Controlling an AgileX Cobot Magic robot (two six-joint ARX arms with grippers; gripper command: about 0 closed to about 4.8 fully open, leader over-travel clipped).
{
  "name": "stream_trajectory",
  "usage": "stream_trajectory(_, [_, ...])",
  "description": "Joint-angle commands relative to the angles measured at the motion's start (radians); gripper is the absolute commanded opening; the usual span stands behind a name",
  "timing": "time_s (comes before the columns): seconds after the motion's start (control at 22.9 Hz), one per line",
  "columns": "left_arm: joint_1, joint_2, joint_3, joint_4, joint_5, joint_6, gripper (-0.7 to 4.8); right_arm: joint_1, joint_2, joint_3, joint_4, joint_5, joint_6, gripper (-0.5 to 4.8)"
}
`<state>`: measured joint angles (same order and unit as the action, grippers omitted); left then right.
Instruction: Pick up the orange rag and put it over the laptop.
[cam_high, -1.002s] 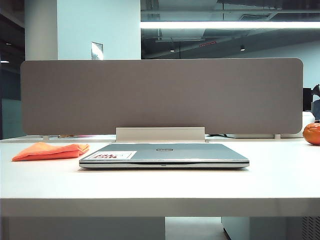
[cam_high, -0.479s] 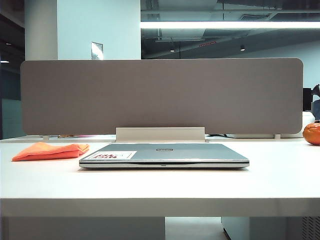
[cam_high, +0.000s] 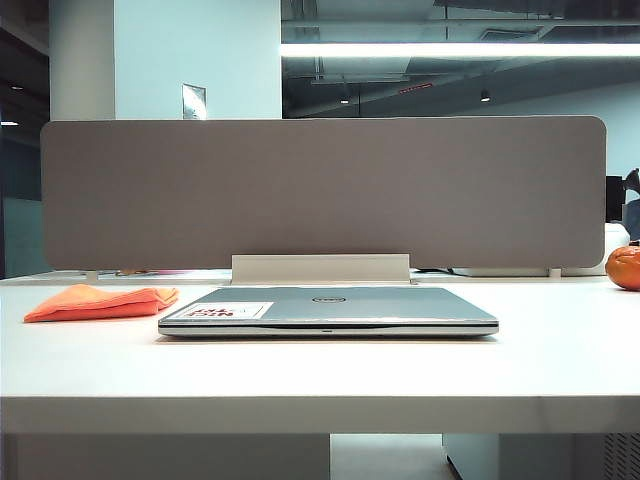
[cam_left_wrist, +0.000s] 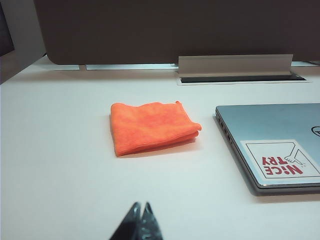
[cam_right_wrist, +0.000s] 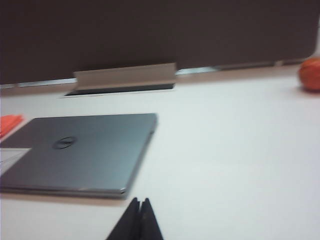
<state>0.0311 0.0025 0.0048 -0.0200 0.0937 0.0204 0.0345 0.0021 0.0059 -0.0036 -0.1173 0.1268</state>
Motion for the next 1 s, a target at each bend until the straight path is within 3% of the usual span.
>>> stream_trajectory(0.04, [0.000, 0.002, 0.004, -0.010, -0.003, -0.007, -0.06, 0.001, -0.002, -0.003, -0.003, -0.142, 0.095, -0.05])
stream_trajectory(0.17, [0.000, 0.002, 0.004, -0.011, -0.003, -0.007, -0.06, 0.001, -0.002, -0.003, 0.005, -0.314, 0.128, -0.05])
stream_trajectory(0.35, [0.000, 0.002, 0.004, -0.012, -0.003, -0.007, -0.06, 0.001, -0.002, -0.003, 0.011, -0.459, 0.143, -0.05])
stream_trajectory(0.44, [0.000, 0.002, 0.004, -0.011, -0.003, -0.017, -0.06, 0.001, -0.002, -0.003, 0.011, -0.477, 0.145, -0.05])
stream_trajectory(0.65, [0.000, 0.002, 0.068, -0.079, -0.003, -0.173, -0.06, 0.001, -0.002, -0.003, 0.009, -0.477, 0.146, -0.05])
stream_trajectory(0.87, [0.000, 0.050, 0.192, -0.093, 0.008, -0.196, -0.06, 0.001, -0.002, -0.003, 0.009, -0.477, 0.147, -0.05])
stream_trajectory(1.0, [0.000, 0.200, 0.280, -0.093, 0.024, -0.196, -0.06, 0.001, -0.002, -0.003, 0.009, -0.476, 0.146, -0.05])
